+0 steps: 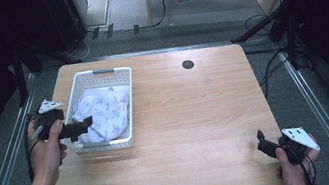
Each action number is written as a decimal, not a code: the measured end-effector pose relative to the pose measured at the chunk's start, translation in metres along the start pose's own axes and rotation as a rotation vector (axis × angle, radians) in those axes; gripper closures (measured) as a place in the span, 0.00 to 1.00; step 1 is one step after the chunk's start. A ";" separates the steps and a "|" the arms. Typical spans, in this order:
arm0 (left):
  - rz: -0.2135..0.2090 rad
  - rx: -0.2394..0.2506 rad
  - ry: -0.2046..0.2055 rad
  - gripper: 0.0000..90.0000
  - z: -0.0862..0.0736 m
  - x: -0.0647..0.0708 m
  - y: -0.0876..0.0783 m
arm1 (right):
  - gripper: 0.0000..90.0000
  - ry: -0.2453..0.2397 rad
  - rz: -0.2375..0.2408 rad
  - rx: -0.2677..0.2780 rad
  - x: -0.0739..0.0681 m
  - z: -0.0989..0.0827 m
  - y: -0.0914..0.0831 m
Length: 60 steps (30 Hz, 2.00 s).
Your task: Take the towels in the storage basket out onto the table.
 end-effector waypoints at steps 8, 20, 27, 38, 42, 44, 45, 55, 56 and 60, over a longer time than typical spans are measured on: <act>0.004 -0.140 -0.016 0.00 0.018 -0.002 0.039 | 0.03 0.012 0.014 -0.009 0.001 0.000 0.001; 0.068 -0.324 -0.093 0.00 0.018 -0.025 0.095 | 0.03 0.003 0.019 -0.017 0.000 0.000 0.001; 0.099 -0.398 -0.113 0.00 0.014 -0.029 0.114 | 0.03 0.002 0.025 -0.015 0.000 0.000 0.001; 0.007 -0.489 -0.164 0.00 -0.002 -0.026 0.139 | 0.03 -0.004 0.030 -0.019 -0.001 0.000 0.002; 0.010 -0.496 -0.147 0.00 -0.004 -0.026 0.140 | 0.03 -0.008 0.029 -0.021 -0.001 0.000 0.002; 0.030 -0.503 -0.132 0.00 -0.005 -0.025 0.142 | 0.03 -0.009 0.029 -0.024 -0.001 -0.001 0.002; 0.032 -0.512 -0.128 0.00 -0.005 -0.024 0.142 | 0.04 -0.009 0.027 -0.026 -0.001 -0.001 0.002; -0.015 -0.522 -0.099 0.52 0.001 -0.009 0.137 | 0.05 -0.013 0.028 -0.031 -0.002 -0.001 0.003; -0.016 -0.523 -0.108 0.56 0.002 -0.008 0.137 | 0.05 -0.012 0.028 -0.032 -0.002 -0.001 0.003; -0.013 -0.507 -0.126 0.63 0.002 -0.008 0.137 | 0.06 -0.012 0.026 -0.031 -0.002 -0.001 0.003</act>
Point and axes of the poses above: each handheld gripper's, and its own axes: y roughly forward along the jaws, z roughly out of its top, x roughly to its right, the point moved 6 cm from there along y, roughly forward along the jaws, and after that the axes turned 12 degrees about -z, right-handed, at the moved point
